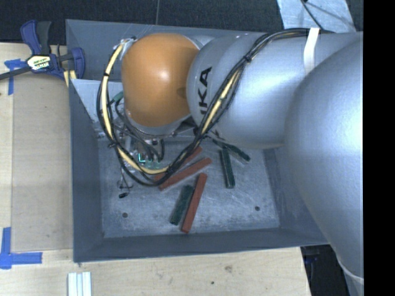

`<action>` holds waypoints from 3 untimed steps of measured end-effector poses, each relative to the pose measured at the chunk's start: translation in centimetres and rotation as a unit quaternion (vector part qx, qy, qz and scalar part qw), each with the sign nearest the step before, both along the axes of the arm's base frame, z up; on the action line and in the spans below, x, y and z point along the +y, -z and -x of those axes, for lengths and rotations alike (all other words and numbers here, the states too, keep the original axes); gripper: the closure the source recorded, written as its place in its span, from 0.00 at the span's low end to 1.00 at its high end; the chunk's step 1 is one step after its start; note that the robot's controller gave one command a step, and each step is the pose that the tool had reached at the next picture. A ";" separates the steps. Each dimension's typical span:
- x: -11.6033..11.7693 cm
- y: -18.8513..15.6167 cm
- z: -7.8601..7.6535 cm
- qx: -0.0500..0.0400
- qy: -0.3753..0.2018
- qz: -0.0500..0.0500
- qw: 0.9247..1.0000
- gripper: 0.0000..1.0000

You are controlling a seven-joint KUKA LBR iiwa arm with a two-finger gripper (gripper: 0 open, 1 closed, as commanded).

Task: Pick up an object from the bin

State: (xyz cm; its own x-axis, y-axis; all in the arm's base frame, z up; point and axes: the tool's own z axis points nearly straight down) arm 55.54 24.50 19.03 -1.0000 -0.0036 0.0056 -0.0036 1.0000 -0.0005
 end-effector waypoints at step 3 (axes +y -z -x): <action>-12.7 11.0 -2.6 -0.004 -0.142 -0.001 0.990 1.00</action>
Offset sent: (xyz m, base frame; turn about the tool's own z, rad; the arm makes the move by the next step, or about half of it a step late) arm 0.0356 -0.0653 -0.0075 -0.0620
